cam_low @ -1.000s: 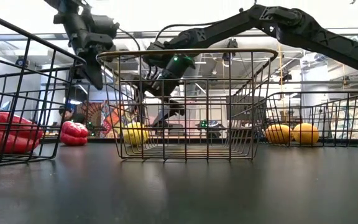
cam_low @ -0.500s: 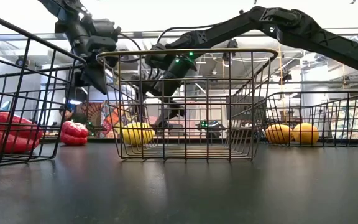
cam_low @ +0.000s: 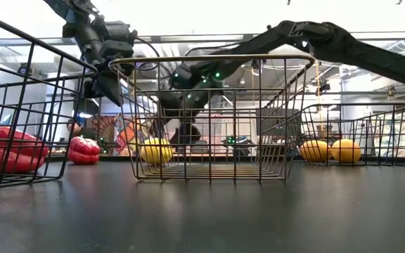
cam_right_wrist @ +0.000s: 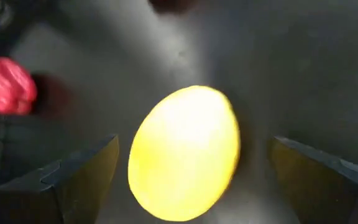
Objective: Sort produce into baskets
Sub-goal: Put the lemon into the top black wire basket
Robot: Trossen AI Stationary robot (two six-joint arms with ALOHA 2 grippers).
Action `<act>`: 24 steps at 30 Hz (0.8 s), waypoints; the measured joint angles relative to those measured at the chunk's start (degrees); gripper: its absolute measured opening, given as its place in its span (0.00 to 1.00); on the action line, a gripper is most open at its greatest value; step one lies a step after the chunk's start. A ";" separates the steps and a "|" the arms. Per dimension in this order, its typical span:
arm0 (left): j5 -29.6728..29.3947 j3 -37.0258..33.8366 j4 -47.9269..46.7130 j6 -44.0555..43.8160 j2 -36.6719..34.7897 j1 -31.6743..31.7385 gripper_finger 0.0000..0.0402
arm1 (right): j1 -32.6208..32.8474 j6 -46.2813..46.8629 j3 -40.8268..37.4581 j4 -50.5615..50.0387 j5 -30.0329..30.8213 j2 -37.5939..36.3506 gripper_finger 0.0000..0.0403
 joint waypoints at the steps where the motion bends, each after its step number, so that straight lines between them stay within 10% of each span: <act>1: 0.00 0.00 0.16 -0.28 0.00 -0.04 0.00 | 0.09 -1.08 -0.01 0.21 -0.32 0.38 0.99; 14: -0.07 0.02 1.29 -4.43 0.00 -0.28 0.00 | 0.08 -10.64 0.01 -0.07 0.42 0.72 0.99; 24: -0.21 0.02 3.45 -4.74 0.00 -0.26 0.00 | 0.12 2.86 4.19 -2.62 -6.86 0.22 0.99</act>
